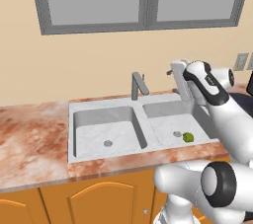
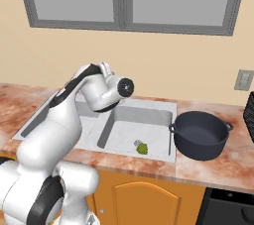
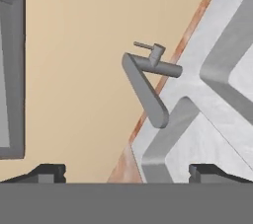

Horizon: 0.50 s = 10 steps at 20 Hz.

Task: Dump the broccoli from the pot into the sink. Then turn on the water and wash the broccoli. Then turn off the water and put the broccoli back in the pot.

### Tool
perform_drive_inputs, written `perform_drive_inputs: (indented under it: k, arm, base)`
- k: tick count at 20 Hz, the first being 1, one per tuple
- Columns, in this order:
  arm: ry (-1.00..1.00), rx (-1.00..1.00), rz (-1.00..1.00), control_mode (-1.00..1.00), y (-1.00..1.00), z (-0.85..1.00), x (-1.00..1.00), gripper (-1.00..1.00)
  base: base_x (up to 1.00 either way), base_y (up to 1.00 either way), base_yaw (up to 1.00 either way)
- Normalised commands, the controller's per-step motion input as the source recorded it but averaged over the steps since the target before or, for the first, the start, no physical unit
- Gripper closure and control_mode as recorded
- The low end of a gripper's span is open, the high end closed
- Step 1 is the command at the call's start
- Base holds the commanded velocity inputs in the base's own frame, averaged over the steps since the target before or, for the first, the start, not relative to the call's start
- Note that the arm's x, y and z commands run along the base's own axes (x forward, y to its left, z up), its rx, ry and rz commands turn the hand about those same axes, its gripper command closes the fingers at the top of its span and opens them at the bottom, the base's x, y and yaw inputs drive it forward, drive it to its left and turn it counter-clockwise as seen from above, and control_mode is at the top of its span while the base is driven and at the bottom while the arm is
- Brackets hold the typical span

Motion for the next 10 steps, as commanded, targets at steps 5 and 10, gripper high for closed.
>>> perform_drive_inputs:
  k: [5,10]
  arm:
    - [0.19,0.07,0.0,-1.0,-0.08,0.0,0.2,-1.0]
    - [0.11,0.03,-0.01,-1.0,0.0,-0.07,0.18,-1.0]
  base:
    - [0.0,0.0,0.0]
    - [0.0,0.0,0.0]
